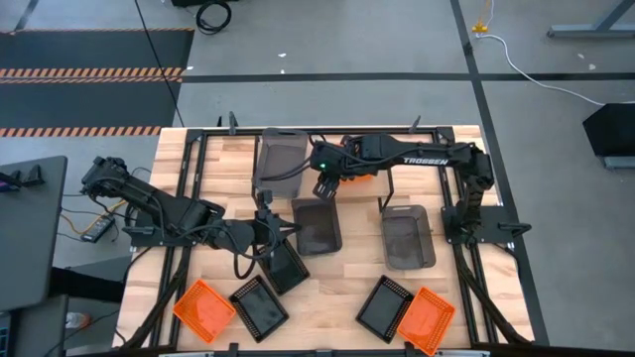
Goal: Stack baskets on shelf by color
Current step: Put the middle orange bin on the shelf, then put the bottom right black bin on the shelf
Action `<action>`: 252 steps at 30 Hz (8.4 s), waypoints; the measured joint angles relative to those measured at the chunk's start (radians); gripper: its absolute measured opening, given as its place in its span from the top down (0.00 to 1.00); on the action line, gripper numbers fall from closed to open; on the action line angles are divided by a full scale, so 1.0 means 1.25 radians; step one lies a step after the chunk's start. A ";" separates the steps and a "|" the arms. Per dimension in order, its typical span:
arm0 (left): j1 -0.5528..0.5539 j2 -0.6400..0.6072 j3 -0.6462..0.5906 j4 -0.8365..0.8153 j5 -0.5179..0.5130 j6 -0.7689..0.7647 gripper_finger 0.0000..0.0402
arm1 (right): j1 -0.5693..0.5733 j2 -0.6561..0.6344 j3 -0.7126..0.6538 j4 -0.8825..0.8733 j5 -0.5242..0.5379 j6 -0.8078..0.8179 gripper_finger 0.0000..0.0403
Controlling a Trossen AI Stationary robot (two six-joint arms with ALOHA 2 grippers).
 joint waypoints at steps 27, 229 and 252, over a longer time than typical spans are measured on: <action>0.000 0.000 0.000 0.000 0.000 0.001 0.97 | 0.014 0.000 0.000 -0.111 -0.099 -0.053 0.87; 0.000 0.000 0.000 0.001 0.000 0.001 0.92 | 0.424 0.000 -0.501 0.859 -0.188 -0.413 0.60; 0.000 0.000 0.000 0.001 0.000 0.001 0.93 | 0.422 -0.009 -0.501 0.569 -0.153 -0.366 0.60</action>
